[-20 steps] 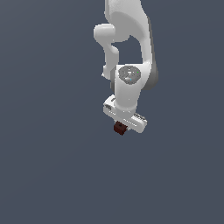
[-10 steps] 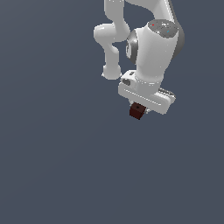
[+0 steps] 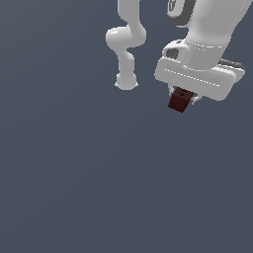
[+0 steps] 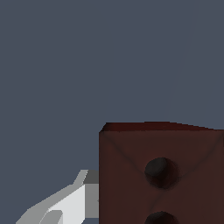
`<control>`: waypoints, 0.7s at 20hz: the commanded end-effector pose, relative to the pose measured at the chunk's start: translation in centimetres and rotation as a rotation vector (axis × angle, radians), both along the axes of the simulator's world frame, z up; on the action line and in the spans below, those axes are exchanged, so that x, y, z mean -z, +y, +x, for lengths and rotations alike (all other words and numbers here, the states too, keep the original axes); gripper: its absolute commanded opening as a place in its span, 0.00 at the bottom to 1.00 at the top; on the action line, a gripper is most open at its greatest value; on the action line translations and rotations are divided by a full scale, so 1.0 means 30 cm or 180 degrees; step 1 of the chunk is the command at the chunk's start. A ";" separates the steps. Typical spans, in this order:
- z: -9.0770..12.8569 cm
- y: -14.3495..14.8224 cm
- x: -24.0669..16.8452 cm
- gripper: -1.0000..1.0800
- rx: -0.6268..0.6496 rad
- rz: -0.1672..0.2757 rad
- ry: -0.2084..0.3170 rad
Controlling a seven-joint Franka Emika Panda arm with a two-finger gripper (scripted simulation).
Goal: Pick up the object and move it to a goal position.
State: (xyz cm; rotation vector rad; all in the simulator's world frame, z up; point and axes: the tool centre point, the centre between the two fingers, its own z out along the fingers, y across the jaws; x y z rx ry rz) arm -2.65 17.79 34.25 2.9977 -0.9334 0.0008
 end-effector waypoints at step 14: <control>-0.021 0.144 -0.238 0.00 0.0000 0.0006 0.0000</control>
